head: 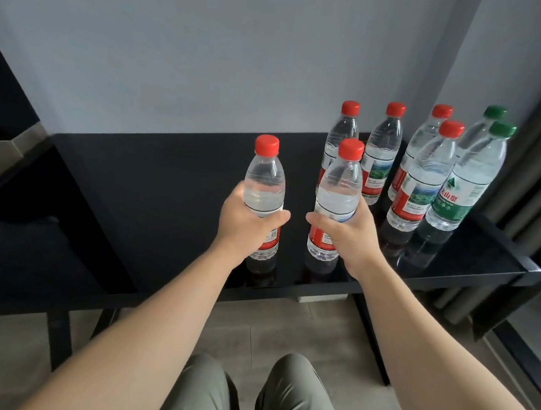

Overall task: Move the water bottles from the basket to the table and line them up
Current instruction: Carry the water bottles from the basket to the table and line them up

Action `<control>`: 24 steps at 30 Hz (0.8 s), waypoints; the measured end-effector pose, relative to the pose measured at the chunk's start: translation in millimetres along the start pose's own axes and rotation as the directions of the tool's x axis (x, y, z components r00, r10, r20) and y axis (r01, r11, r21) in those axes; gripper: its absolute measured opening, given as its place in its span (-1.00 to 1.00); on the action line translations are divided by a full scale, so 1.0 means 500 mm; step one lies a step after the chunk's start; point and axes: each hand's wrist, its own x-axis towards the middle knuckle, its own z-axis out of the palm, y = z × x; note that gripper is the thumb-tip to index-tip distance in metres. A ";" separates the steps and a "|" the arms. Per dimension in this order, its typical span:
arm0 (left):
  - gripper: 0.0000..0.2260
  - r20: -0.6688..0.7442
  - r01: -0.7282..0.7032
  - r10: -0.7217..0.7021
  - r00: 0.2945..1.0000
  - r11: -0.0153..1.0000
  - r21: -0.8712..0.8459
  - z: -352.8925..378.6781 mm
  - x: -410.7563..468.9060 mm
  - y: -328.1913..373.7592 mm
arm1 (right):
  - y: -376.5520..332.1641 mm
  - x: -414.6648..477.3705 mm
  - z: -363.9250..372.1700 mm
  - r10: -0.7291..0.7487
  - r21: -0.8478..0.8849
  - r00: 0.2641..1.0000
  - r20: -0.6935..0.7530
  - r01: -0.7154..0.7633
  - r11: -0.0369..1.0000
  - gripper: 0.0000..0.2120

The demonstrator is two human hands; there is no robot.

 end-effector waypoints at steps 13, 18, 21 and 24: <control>-0.20 0.011 -0.005 0.004 1.000 0.995 0.102 -0.006 -0.012 -0.004 | 0.009 -0.010 -0.003 -0.056 -0.053 0.998 -0.032 0.054 0.997 -0.01; 0.18 0.015 -0.272 0.291 0.957 0.873 0.405 -0.041 -0.045 0.036 | -0.023 -0.049 -0.009 -0.459 -0.538 0.879 -0.130 0.326 0.777 0.16; 0.17 0.125 -0.484 0.538 0.833 0.601 0.636 -0.051 -0.059 0.079 | -0.044 -0.052 -0.007 -0.667 -0.724 0.745 -0.010 0.454 0.519 0.03; 0.10 0.273 -0.563 0.594 0.756 0.380 0.734 -0.051 -0.058 0.103 | -0.066 -0.049 0.000 -0.686 -0.802 0.723 0.081 0.456 0.386 -0.03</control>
